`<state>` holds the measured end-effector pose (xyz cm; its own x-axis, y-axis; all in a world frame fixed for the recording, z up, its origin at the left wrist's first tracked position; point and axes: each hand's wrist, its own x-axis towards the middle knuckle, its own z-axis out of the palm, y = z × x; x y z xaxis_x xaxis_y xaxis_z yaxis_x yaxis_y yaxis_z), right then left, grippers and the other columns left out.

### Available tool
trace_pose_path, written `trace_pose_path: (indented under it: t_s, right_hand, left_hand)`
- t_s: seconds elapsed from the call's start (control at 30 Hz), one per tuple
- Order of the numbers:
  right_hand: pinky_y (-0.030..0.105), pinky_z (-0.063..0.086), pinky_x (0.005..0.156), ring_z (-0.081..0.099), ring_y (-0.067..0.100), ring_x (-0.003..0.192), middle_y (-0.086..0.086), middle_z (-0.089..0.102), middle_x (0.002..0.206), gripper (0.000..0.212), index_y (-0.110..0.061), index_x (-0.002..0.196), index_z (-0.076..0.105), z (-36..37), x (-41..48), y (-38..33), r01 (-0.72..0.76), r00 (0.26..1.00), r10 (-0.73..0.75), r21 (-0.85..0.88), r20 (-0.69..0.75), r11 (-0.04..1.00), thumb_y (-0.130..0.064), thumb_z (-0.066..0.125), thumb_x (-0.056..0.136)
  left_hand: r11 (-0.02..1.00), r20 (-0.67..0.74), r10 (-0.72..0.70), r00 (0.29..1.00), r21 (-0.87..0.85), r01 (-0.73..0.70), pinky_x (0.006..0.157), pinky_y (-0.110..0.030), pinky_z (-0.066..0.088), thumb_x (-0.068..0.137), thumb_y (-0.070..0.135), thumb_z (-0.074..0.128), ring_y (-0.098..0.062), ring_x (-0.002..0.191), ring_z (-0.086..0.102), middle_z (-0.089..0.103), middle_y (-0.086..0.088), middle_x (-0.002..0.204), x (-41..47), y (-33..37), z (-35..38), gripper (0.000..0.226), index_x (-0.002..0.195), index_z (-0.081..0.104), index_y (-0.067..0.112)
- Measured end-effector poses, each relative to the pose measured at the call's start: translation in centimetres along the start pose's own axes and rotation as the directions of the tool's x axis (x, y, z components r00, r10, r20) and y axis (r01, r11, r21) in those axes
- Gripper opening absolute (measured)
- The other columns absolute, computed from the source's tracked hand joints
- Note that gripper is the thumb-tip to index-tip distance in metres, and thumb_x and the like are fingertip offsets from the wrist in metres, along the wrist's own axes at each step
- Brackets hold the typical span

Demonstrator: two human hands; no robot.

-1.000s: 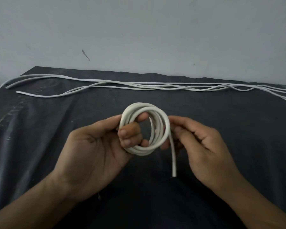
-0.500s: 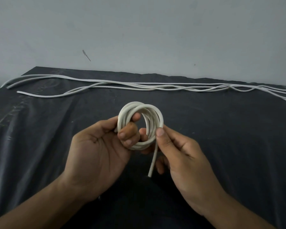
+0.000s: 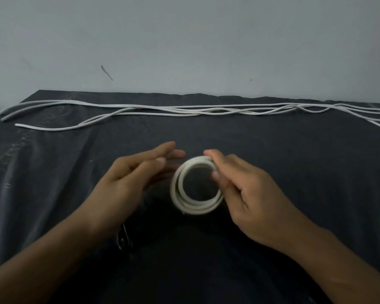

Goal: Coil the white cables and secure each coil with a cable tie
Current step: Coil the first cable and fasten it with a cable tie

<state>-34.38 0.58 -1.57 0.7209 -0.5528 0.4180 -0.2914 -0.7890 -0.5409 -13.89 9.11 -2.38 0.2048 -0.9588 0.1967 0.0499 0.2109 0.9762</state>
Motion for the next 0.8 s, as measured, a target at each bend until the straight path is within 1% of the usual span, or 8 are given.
trace_pose_path:
  t_s: [0.1, 0.17, 0.3, 0.47, 0.57, 0.63, 0.7, 0.8]
  right_hand:
    - [0.035, 0.054, 0.07, 0.057, 0.01, 0.083, -0.005, 0.054, 0.104, 0.05, -0.014, 0.149, 0.039, 0.3, 0.0, -0.6, 0.088, 0.993, -0.075, -0.154, 0.089, 0.984, -0.034, 0.033, 0.104]
    - [0.034, 0.054, 0.069, 0.056, 0.009, 0.084, -0.003, 0.055, 0.106, 0.051, -0.012, 0.15, 0.038, 0.4, 0.0, -0.7, 0.115, 0.991, -0.1, -0.178, 0.091, 0.977, -0.032, 0.035, 0.103]
    - [0.023, 0.051, 0.07, 0.057, 0.005, 0.077, -0.008, 0.058, 0.092, 0.048, -0.006, 0.145, 0.047, 0.4, 0.3, -1.1, 0.069, 0.995, -0.073, -0.054, -0.069, 0.996, -0.027, 0.046, 0.102]
    - [0.006, 0.041, 0.068, 0.057, -0.005, 0.07, -0.029, 0.053, 0.073, 0.047, -0.017, 0.142, 0.052, 0.4, 0.4, -1.6, -0.022, 0.98, 0.027, 0.025, -0.199, 0.999, -0.039, 0.049, 0.1]
    - [0.006, 0.049, 0.072, 0.066, -0.004, 0.088, -0.004, 0.071, 0.09, 0.055, -0.022, 0.151, 0.038, 0.5, 0.1, -1.8, -0.128, 0.982, 0.155, 0.228, -0.109, 0.965, -0.043, 0.043, 0.1]
    - [-0.004, 0.04, 0.077, 0.057, -0.019, 0.103, -0.024, 0.064, 0.109, 0.056, -0.022, 0.153, 0.03, 0.9, 0.0, -1.8, -0.171, 0.978, 0.2, 0.313, -0.063, 0.934, -0.039, 0.043, 0.101]
    - [-0.005, 0.036, 0.08, 0.055, -0.023, 0.099, -0.034, 0.064, 0.094, 0.057, -0.022, 0.154, 0.026, 1.3, -0.1, -1.7, -0.188, 0.976, 0.216, 0.349, -0.042, 0.918, -0.036, 0.042, 0.101]
    - [0.002, 0.04, 0.08, 0.057, -0.012, 0.09, -0.022, 0.057, 0.089, 0.062, -0.021, 0.155, 0.021, 1.6, -0.3, -1.5, -0.165, 0.979, 0.194, 0.317, -0.065, 0.934, -0.042, 0.035, 0.099]
  left_hand:
    - [0.873, 0.12, 0.139, 0.983, 0.454, -0.179, 0.087, -0.006, 0.045, 0.092, 0.037, 0.059, 0.006, 0.111, 0.061, 0.068, 0.023, 0.117, -0.6, 0.6, 1.0, 0.031, 0.122, 0.063, 0.034]
    - [0.809, 0.148, 0.166, 0.975, 0.545, -0.221, 0.081, -0.006, 0.048, 0.089, 0.037, 0.056, 0.009, 0.1, 0.065, 0.068, 0.032, 0.109, -0.8, 0.8, 1.6, 0.035, 0.123, 0.059, 0.041]
    - [0.877, 0.011, 0.231, 0.973, 0.429, -0.214, 0.079, -0.008, 0.05, 0.084, 0.028, 0.061, 0.004, 0.087, 0.071, 0.076, 0.021, 0.09, -0.7, 1.0, 1.9, 0.029, 0.112, 0.067, 0.033]
    - [0.957, -0.125, 0.235, 0.964, 0.203, -0.207, 0.074, -0.03, 0.06, 0.083, 0.021, 0.063, -0.019, 0.076, 0.076, 0.079, -0.008, 0.084, -0.7, 0.8, 2.1, 0.028, 0.109, 0.071, 0.021]
    - [0.966, -0.171, 0.229, 0.958, 0.165, -0.201, 0.076, -0.029, 0.059, 0.082, 0.024, 0.063, -0.019, 0.083, 0.076, 0.079, -0.006, 0.088, -0.8, 0.4, 2.6, 0.03, 0.111, 0.07, 0.021]
    - [0.968, -0.176, 0.219, 0.96, 0.162, -0.191, 0.083, -0.028, 0.057, 0.082, 0.026, 0.062, -0.019, 0.091, 0.074, 0.079, -0.003, 0.092, -0.8, 0.0, 2.8, 0.035, 0.116, 0.068, 0.018]
    - [0.969, -0.156, 0.214, 0.964, 0.161, -0.189, 0.084, -0.026, 0.056, 0.084, 0.024, 0.061, -0.017, 0.095, 0.073, 0.079, 0.0, 0.096, -0.8, -0.2, 2.9, 0.036, 0.119, 0.066, 0.014]
    - [0.94, -0.074, 0.214, 0.974, 0.287, -0.185, 0.085, -0.017, 0.053, 0.087, 0.024, 0.058, -0.005, 0.098, 0.071, 0.077, 0.014, 0.098, -0.8, 0.1, 2.6, 0.035, 0.121, 0.064, 0.021]
